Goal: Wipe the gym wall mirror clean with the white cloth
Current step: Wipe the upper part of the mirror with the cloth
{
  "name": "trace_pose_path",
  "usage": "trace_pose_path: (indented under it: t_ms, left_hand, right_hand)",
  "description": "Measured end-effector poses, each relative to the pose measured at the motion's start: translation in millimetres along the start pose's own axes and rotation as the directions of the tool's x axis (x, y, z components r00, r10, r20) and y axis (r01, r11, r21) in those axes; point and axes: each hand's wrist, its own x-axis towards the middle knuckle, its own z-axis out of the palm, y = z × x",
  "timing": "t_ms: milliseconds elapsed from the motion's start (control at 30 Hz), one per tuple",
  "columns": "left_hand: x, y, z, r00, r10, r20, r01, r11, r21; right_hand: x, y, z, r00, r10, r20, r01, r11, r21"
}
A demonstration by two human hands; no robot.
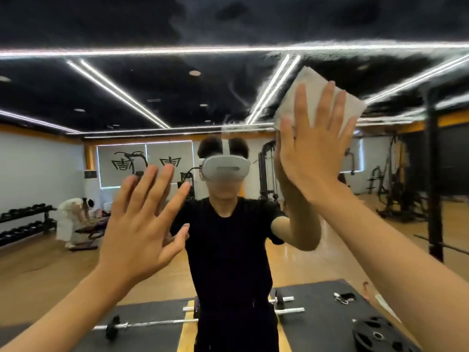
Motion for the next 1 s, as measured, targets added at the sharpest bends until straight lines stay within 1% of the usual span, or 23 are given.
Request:
trace_pose_path:
  t_ms: [100,167,267,333,367,433,500,567,633,700,767,867,933,1000]
  left_hand:
    - [0.7,-1.6,-0.9,1.0,0.002,-0.001,-0.002,1.0,0.013]
    - [0.5,-2.7,-1.2,1.0,0.001,0.003,-0.001,1.0,0.012]
    - [0.3,-2.8,-1.1,1.0,-0.005,0.008,0.005,1.0,-0.003]
    - [-0.2,-1.2,-1.4,1.0,-0.011,0.007,0.011,1.0,-0.009]
    - [-0.7,-0.7,-1.5,1.0,-0.014,0.004,0.014,1.0,-0.008]
    - [-1.7,-0.6,-1.1,1.0,-0.013,-0.008,0.013,1.0,-0.004]
    - [-2.4,-0.1,-0.1,1.0,-0.014,-0.014,0.013,1.0,-0.014]
    - [-2.1,-0.8,0.7,1.0,-0.015,-0.022,0.015,1.0,-0.026]
    - [-1.0,-1.0,0.4,1.0,-0.007,-0.024,0.006,1.0,-0.023]
    - [0.1,-1.5,0.2,0.999,-0.013,-0.033,0.012,0.999,-0.032]
    - [-0.6,-1.5,-0.4,0.999,-0.016,-0.04,0.014,0.999,-0.043]
    - [-0.2,-4.3,-0.8,0.999,-0.011,-0.042,0.008,0.997,-0.072]
    - [0.6,-6.7,-3.1,1.0,-0.001,-0.013,-0.001,0.994,-0.109]
    - [0.0,-13.2,-7.3,0.999,0.036,0.028,-0.031,0.987,-0.157]
  right_hand:
    - [7.2,-48.9,6.4,0.994,-0.103,-0.03,0.104,0.994,0.028]
    - [-29.0,-56.7,10.1,0.983,-0.181,-0.01,0.182,0.983,0.029]
    - [-122.2,-36.0,14.8,0.953,-0.289,0.094,0.288,0.957,0.02]
    - [-168.1,-12.2,15.3,0.913,-0.375,0.158,0.379,0.925,0.006]
    - [-175.8,-0.6,14.6,0.889,-0.421,0.18,0.428,0.904,0.002]
    - [-157.9,13.9,12.2,0.857,-0.481,0.186,0.488,0.873,0.008]
    - [-110.2,8.6,7.7,0.879,-0.454,0.145,0.458,0.889,0.005]
    - [-47.6,-16.9,6.4,0.916,-0.393,0.074,0.395,0.918,-0.013]
    - [4.2,-51.1,6.8,0.941,-0.333,0.049,0.335,0.942,-0.031]
    - [22.3,-78.2,7.3,0.96,-0.277,0.033,0.278,0.96,-0.031]
    - [3.7,-86.9,11.3,0.968,-0.247,0.035,0.248,0.968,-0.023]
    - [-65.8,-80.6,12.5,0.962,-0.263,0.075,0.265,0.964,-0.023]
    - [-100.2,-72.0,14.9,0.956,-0.276,0.102,0.28,0.96,-0.027]
    - [-108.6,-67.2,16.5,0.957,-0.268,0.109,0.273,0.962,-0.028]
